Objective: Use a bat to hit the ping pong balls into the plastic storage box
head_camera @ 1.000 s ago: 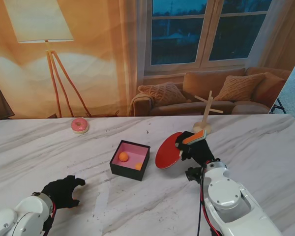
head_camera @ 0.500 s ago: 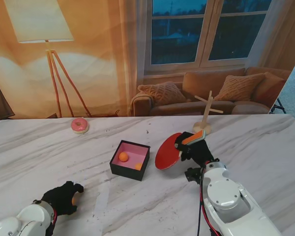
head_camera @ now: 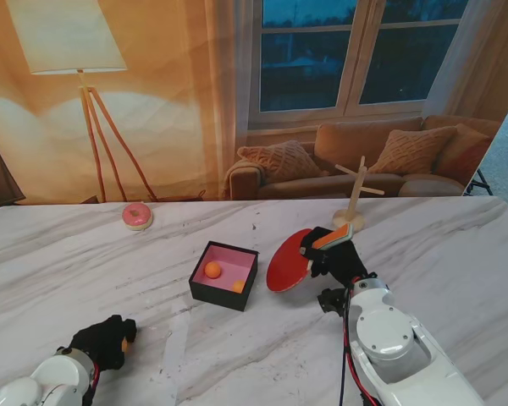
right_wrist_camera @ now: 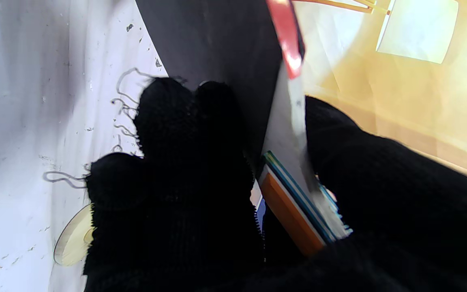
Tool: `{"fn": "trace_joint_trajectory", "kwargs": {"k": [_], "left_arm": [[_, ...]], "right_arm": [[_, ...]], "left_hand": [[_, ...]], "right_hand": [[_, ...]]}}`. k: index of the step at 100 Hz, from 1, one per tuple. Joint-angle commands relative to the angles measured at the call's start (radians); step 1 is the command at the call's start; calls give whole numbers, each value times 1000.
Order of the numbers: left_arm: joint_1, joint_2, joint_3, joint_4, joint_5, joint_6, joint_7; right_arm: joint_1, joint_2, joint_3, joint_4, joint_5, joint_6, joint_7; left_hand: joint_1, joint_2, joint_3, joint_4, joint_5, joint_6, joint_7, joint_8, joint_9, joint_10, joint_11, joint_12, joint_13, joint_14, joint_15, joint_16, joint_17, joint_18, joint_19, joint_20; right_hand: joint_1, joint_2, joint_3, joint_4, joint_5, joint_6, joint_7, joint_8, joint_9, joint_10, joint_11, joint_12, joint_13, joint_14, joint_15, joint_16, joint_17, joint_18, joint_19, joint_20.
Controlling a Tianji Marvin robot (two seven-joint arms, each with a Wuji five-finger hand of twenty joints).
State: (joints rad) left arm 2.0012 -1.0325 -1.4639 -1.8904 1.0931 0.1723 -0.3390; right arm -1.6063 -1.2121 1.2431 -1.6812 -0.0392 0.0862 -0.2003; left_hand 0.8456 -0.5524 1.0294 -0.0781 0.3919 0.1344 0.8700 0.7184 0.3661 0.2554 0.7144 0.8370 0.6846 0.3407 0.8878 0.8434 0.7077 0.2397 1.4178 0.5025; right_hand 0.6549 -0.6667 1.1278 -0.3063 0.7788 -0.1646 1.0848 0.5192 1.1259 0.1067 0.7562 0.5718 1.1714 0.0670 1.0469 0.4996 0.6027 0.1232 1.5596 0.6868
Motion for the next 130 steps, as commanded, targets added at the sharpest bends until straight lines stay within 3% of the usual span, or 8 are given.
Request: {"fn": "trace_joint_trajectory", "kwargs": {"k": [1,5,6,11,35,53,95,130], "left_arm": [[6,-5,3,7,8,6,-4],[5,-6,5,8,9,10,1],[5,-6,5,9,9,11,3],[5,-6,6,10,10,13,8],[7,-8,6,12,15,18,18],[10,-7,-3,7,18,5,7],[36,-9,-65,-61,37,-43,-18],[-5,-11,-107,-94,36,-89,-16]], "right_arm": [[-2,-3,-2,-8,2,8,12],[-2,-3,-2,-8,2,8,12],[-2,-3,-2,-8,2,8,12],[-1,-3,-3,-8,2,9,12],[1,-3,-5,-9,2,11,13],[3,-3,-5,-9,1,10,14],[3,-4,-4,-14,3,16,13],[9,-5,-11,-10,18,22,18]], "left_hand": [[45,-51,48,-54,35,31,34,15,39,3,33,27,45,64,12,20,41,-131,43,-20],[51,-55,48,-59,49,30,43,16,54,5,40,30,52,65,13,23,48,-132,47,-22],[59,-64,46,-74,54,28,52,12,61,5,46,42,62,55,10,26,51,-134,51,-27],[78,-83,46,-98,85,11,101,-14,115,6,26,153,92,40,2,40,65,-139,70,-51],[132,-132,43,-131,150,-26,198,-43,241,-21,-14,240,138,42,20,49,102,-154,102,-52],[145,-154,60,-119,177,-47,239,-41,297,-37,-29,268,133,73,35,59,95,-139,125,-41],[163,-166,58,-121,188,-61,270,-40,345,-48,-69,314,130,71,46,56,70,-132,149,-32],[169,-160,50,-121,185,-56,262,-41,341,-44,-78,319,123,73,45,62,58,-130,153,-26]], "right_hand": [[53,40,35,22,52,-12,21,14,28,-66,19,14,-32,-57,-29,14,-8,-40,-6,9],[53,39,35,22,52,-12,21,14,28,-68,20,14,-31,-56,-29,14,-8,-40,-6,9],[53,39,35,22,52,-12,21,14,29,-68,20,14,-31,-56,-29,14,-8,-40,-6,9],[53,39,35,22,52,-12,21,14,29,-67,20,14,-31,-57,-29,14,-9,-41,-7,9],[53,39,35,22,52,-11,21,14,29,-67,20,14,-31,-57,-28,14,-9,-40,-7,9],[53,40,35,22,52,-11,21,14,28,-67,20,14,-31,-58,-28,14,-9,-40,-7,9],[54,40,35,22,52,-12,21,14,28,-67,21,13,-31,-57,-28,14,-9,-42,-6,9],[54,40,34,22,52,-11,22,14,27,-66,21,13,-31,-57,-28,14,-9,-41,-7,9]]}}
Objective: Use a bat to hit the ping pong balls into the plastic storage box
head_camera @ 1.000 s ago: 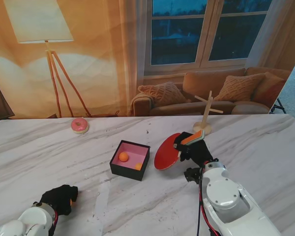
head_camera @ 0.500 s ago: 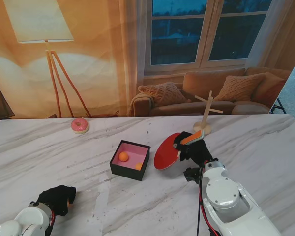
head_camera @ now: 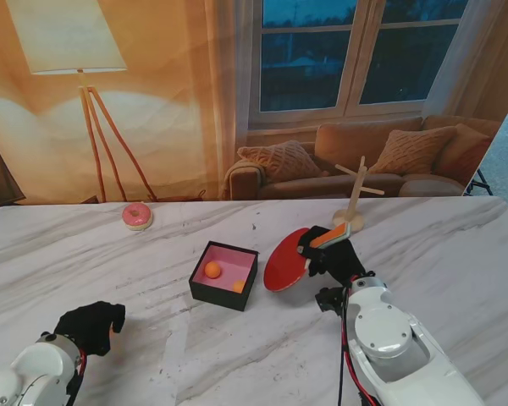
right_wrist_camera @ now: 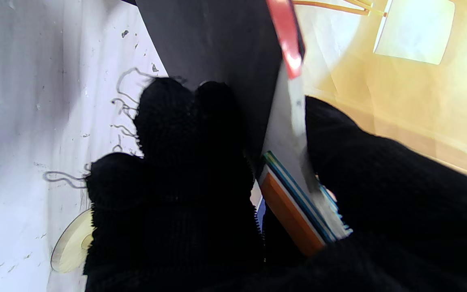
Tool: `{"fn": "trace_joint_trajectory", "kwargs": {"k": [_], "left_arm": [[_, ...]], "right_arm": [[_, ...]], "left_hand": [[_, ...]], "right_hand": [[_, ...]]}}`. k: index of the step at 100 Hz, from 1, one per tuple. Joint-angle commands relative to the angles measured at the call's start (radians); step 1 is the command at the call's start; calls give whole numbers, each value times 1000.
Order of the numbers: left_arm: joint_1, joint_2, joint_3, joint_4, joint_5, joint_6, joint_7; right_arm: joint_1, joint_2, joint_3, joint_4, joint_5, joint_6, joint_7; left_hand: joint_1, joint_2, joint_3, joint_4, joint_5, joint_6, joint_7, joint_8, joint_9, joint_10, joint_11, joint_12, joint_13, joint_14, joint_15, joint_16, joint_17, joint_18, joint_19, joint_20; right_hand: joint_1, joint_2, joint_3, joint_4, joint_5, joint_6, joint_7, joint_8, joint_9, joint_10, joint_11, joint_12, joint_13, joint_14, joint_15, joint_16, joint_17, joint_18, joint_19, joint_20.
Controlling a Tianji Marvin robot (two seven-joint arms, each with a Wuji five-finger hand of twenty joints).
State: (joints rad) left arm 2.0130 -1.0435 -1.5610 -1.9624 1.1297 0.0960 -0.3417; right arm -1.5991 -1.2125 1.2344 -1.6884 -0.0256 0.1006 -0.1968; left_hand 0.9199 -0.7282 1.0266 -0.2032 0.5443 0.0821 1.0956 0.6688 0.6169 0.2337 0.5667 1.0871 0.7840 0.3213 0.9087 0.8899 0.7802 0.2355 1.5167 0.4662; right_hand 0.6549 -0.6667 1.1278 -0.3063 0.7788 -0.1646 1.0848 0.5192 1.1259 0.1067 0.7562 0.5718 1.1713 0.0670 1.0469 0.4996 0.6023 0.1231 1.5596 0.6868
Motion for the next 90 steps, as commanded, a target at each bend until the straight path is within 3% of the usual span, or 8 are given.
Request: {"fn": "trace_joint_trajectory", "kwargs": {"k": [1,39,69,90], "left_arm": [[-20,0,-11,-23,-1,-15,-15],[-165,9,7,-16,-47,-80,-53],[-323,19,87,33,-116,-106,-100],[-431,20,176,90,-183,-78,-94]], "right_arm": [[2,-4,-2,-3,5,8,14],[2,-8,-6,-4,13,14,6],[-4,-9,1,-10,16,19,-1],[-6,-10,6,-9,18,17,-3]], "left_hand": [[95,16,53,4,32,-4,36,9,90,-23,69,69,23,92,24,16,-14,-126,54,11],[97,19,47,7,29,-3,30,10,90,-22,62,73,22,91,24,21,-18,-130,56,15],[97,20,46,8,30,-3,28,12,92,-21,59,74,23,90,23,22,-18,-130,56,17],[98,21,45,9,29,-2,26,12,93,-20,56,75,22,91,23,24,-18,-133,56,19]], "right_hand": [[54,40,34,22,52,-11,22,14,26,-66,21,13,-31,-57,-28,14,-9,-41,-7,9],[54,40,34,22,52,-11,21,14,27,-65,21,13,-32,-57,-28,13,-8,-40,-6,9],[54,41,34,22,52,-11,21,14,28,-66,22,13,-32,-57,-27,14,-9,-41,-6,9],[54,41,33,22,51,-10,21,14,27,-65,21,13,-32,-57,-27,14,-9,-40,-6,10]]}}
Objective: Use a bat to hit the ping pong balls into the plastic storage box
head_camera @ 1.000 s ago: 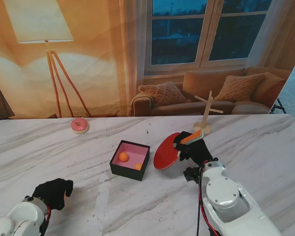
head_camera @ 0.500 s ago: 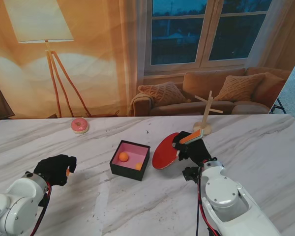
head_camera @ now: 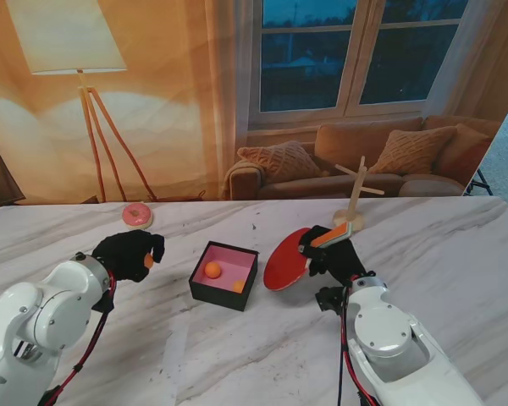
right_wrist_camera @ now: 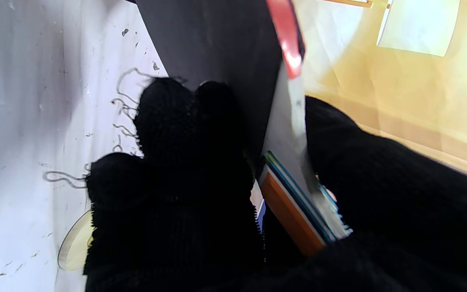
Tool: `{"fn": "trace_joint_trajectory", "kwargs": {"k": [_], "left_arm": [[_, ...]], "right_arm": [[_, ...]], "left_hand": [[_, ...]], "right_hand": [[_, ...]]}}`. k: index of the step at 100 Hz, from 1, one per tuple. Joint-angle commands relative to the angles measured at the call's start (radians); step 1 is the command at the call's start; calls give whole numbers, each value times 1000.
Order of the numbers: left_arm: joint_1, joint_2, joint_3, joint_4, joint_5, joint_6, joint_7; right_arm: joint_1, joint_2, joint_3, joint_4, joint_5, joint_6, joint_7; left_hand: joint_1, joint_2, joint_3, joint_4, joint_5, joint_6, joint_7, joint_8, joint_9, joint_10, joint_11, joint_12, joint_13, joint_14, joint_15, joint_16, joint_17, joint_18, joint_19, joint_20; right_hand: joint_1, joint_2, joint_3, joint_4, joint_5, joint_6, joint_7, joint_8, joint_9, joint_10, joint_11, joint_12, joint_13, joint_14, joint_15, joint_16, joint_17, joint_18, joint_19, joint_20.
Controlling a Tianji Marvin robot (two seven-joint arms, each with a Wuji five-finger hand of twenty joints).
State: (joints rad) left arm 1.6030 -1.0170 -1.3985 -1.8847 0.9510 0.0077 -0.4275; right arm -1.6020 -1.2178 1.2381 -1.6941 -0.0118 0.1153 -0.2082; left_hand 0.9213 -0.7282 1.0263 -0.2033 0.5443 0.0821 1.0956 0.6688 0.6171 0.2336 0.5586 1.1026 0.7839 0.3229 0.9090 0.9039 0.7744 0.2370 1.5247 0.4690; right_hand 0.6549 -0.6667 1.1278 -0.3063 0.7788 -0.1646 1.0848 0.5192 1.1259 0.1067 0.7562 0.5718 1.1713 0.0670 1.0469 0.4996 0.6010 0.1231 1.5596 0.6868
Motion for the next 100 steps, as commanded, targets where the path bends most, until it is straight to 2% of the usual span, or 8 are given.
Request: {"fn": "trace_joint_trajectory", "kwargs": {"k": [1,34,100], "left_arm": [[-26,-7,18,15,-7,12,-8],[-141,-9,128,77,-85,44,3],[-343,-32,308,143,-235,84,64]], "right_arm": [[-3,-4,3,-3,4,2,8],[-6,-5,8,-2,10,1,8],[-6,0,32,10,-12,30,21]], "left_hand": [[96,21,45,9,29,-2,26,12,92,-20,64,60,22,90,23,10,-12,-134,48,16],[98,22,43,10,29,-1,24,12,92,-17,61,62,21,89,22,12,-14,-133,49,18],[100,28,34,12,27,2,15,13,90,-14,56,66,17,90,22,17,-18,-135,50,22]], "right_hand": [[54,40,33,22,51,-10,21,14,27,-65,22,13,-31,-57,-26,14,-7,-40,-6,10],[54,42,34,22,52,-12,21,15,27,-65,22,13,-32,-57,-26,14,-8,-42,-5,10],[54,40,33,22,52,-11,21,15,27,-66,22,13,-33,-56,-25,14,-9,-41,-5,10]]}}
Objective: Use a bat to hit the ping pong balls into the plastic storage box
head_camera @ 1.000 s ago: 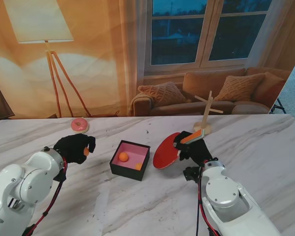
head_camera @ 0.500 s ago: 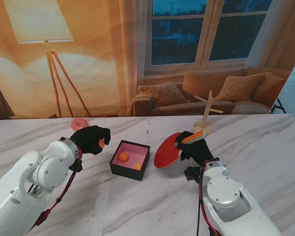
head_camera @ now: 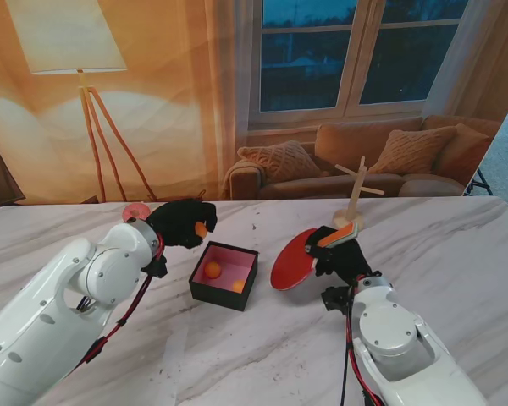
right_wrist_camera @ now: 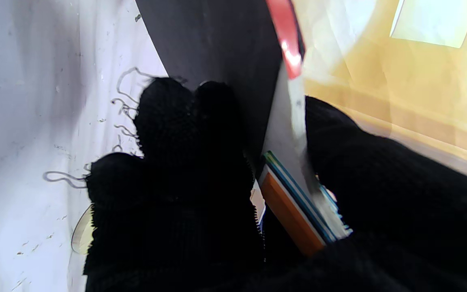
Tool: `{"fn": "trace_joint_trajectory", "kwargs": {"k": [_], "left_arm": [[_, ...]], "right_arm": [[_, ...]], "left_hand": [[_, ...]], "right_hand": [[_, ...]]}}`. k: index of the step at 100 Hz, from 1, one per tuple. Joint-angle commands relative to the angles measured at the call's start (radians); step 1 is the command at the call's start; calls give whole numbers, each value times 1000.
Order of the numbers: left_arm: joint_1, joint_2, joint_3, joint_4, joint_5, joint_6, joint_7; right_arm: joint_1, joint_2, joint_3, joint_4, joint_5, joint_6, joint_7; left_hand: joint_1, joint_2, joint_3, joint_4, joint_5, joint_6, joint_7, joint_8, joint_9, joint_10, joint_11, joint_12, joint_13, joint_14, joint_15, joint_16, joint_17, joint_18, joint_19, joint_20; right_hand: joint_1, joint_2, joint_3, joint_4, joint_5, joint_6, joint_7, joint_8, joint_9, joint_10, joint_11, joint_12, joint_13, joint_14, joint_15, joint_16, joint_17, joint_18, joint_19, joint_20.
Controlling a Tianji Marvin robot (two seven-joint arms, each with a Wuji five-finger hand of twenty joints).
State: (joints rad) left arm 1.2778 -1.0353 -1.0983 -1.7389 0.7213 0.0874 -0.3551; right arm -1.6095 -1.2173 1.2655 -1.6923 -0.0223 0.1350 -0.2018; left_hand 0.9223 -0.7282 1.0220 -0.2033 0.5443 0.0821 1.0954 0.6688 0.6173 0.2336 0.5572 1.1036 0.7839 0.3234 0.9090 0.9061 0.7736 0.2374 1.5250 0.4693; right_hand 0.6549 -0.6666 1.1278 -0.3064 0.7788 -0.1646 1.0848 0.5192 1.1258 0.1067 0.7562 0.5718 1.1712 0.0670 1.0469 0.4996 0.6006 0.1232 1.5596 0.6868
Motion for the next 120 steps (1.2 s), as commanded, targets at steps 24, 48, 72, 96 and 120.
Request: {"fn": "trace_joint_trajectory", "kwargs": {"k": [24,48,72,96,120], "left_arm": [[-95,-25,71,16,-59,18,5],[-161,-36,126,40,-108,28,16],[-208,-49,172,55,-148,35,38],[-239,-63,208,69,-186,43,68],[-254,-73,231,76,-210,44,89]], "right_arm": [[10,1,12,32,-5,19,24],[16,1,14,47,-12,19,25],[21,-1,10,56,-19,19,15],[29,-3,1,65,-18,18,10],[35,-5,-12,64,-7,13,10]], "left_hand": [[99,32,35,13,26,5,11,12,90,-12,54,66,14,92,24,16,-19,-139,50,23],[100,34,32,13,25,6,8,12,87,-11,51,67,12,92,24,16,-20,-141,50,25],[100,34,30,14,25,6,7,13,88,-11,50,69,13,91,24,17,-20,-142,50,25],[99,35,30,14,24,6,6,13,88,-10,49,69,13,90,25,17,-19,-144,50,26],[96,40,27,14,20,9,-1,11,80,-8,45,67,6,92,20,15,-21,-144,48,25]], "right_hand": [[55,40,33,22,53,-9,21,14,27,-66,21,12,-34,-55,-26,13,-12,-40,-7,10],[56,39,34,22,53,-8,21,14,27,-65,21,12,-35,-54,-26,13,-13,-39,-7,10],[56,42,33,22,52,-11,21,14,26,-67,20,13,-37,-54,-28,13,-14,-40,-8,10],[57,42,32,23,51,-12,21,15,25,-68,19,13,-38,-54,-29,13,-15,-41,-9,10],[57,43,31,23,50,-12,21,15,25,-70,19,13,-39,-55,-30,13,-16,-41,-9,10]]}}
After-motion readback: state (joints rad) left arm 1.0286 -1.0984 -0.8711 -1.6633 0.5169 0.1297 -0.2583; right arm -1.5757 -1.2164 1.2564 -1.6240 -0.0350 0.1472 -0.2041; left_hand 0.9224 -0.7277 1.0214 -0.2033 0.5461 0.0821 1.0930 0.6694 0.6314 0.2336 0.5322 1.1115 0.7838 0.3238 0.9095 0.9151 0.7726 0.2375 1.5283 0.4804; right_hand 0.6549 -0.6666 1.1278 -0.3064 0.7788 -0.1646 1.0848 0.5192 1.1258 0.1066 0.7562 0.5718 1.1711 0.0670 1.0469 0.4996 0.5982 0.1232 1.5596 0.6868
